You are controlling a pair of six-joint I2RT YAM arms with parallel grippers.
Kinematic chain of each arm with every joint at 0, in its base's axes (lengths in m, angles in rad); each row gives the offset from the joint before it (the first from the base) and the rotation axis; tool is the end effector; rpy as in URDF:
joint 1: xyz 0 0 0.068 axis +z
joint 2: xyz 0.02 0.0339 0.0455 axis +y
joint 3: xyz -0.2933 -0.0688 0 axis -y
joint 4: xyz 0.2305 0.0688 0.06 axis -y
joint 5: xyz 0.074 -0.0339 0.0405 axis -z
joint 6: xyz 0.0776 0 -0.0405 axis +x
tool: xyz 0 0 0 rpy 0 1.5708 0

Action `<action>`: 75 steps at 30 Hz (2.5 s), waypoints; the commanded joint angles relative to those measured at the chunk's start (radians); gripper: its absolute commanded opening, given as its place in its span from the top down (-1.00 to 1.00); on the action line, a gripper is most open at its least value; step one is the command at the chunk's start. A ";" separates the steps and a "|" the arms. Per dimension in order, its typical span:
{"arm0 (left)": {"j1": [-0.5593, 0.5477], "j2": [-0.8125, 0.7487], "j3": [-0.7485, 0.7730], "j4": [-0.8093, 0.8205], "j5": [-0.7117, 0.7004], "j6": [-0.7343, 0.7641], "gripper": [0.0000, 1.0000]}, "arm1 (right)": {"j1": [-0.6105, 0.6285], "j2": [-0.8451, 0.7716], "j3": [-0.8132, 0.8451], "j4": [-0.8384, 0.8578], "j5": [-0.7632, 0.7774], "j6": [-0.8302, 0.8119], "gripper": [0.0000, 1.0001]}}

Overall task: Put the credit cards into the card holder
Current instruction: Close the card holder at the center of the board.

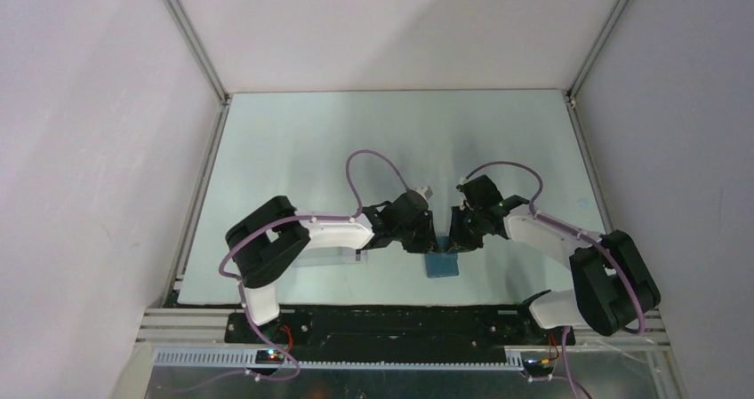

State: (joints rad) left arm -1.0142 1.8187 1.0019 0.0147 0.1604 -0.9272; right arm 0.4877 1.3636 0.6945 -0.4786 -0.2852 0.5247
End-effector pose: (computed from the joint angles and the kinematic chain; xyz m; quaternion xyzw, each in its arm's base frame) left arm 0.1998 -0.3446 0.1626 0.0702 0.9219 -0.3504 0.1498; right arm 0.2006 0.1311 0.1692 -0.0119 0.9682 0.2223 0.1144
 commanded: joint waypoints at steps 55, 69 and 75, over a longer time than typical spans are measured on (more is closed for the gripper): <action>0.007 -0.023 -0.025 0.099 0.036 -0.027 1.00 | -0.015 -0.020 0.029 0.007 -0.015 -0.031 0.72; -0.007 -0.026 -0.036 0.099 0.034 -0.033 1.00 | 0.014 0.037 0.030 0.015 0.000 -0.037 0.74; -0.008 -0.032 -0.039 0.099 0.030 -0.033 1.00 | 0.017 0.041 0.029 0.015 0.010 -0.038 0.74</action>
State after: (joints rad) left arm -1.0126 1.8343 0.9649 0.0948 0.1940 -0.9604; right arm 0.4965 1.3960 0.6983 -0.4751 -0.2970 0.5003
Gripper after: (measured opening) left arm 0.003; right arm 0.132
